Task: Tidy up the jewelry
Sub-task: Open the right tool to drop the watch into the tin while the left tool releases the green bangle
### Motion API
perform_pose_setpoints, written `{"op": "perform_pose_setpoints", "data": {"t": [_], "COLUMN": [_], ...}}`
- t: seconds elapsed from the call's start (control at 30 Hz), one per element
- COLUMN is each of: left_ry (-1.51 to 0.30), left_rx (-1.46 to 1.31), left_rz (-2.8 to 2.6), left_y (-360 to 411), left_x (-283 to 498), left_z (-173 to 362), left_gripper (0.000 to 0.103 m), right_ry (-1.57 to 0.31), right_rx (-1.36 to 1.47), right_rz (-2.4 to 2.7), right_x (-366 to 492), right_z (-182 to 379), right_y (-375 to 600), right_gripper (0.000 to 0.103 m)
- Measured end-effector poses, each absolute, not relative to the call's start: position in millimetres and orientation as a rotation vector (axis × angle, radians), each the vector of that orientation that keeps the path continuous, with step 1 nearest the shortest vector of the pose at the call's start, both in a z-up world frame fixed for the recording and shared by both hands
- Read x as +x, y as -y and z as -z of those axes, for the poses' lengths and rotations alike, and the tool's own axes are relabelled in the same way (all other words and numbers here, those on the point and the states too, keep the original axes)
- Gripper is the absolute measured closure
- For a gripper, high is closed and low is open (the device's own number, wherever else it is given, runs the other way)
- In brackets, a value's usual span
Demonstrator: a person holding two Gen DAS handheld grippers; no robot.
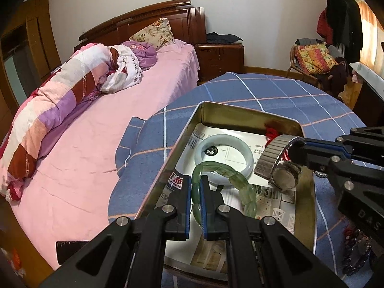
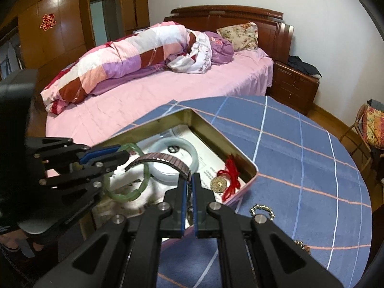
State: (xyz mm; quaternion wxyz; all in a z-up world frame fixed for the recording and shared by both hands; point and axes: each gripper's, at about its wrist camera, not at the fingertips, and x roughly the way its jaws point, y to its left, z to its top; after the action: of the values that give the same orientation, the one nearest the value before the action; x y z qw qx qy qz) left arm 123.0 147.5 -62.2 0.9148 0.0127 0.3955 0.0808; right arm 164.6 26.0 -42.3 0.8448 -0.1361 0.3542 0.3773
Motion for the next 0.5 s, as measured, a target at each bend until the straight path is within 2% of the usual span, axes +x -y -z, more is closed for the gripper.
{"op": "perform_pose_setpoints", "data": {"t": [0.13, 0.23, 0.27, 0.3, 0.37, 0.4, 0.5], "left_ry": [-0.824, -0.834, -0.837, -0.836, -0.818, -0.807, -0.783], "left_rx": [0.031, 0.028, 0.029, 0.027, 0.018, 0.002, 0.024], "left_rz": [-0.167, -0.172, -0.176, -0.179, -0.19, -0.174, -0.189], "left_y": [-147.0, -146.8, -147.1, -147.8, -148.9, -149.3, -145.7], "left_x": [124.2, 125.5, 125.8, 125.6, 123.1, 121.0, 116.7], "left_z": [64.5, 64.8, 64.7, 64.2, 60.7, 57.7, 50.0], "left_gripper": [0.094, 0.091, 0.085, 0.072, 0.051, 0.047, 0.044], "right_ry": [-0.763, -0.776, -0.778, -0.777, -0.759, -0.755, -0.746], "right_rx": [-0.281, -0.266, -0.258, -0.254, -0.235, -0.231, -0.212], "right_rz": [-0.785, -0.79, -0.794, -0.796, -0.793, -0.792, -0.808], "right_x": [170.1, 173.5, 173.7, 173.2, 171.6, 170.8, 167.5], "right_z": [46.3, 48.4, 48.6, 48.2, 45.1, 43.5, 36.6], "right_y": [-23.6, -22.0, -20.8, -20.3, -16.3, -15.0, -2.6], "right_gripper": [0.092, 0.081, 0.065, 0.047, 0.032, 0.032, 0.032]}}
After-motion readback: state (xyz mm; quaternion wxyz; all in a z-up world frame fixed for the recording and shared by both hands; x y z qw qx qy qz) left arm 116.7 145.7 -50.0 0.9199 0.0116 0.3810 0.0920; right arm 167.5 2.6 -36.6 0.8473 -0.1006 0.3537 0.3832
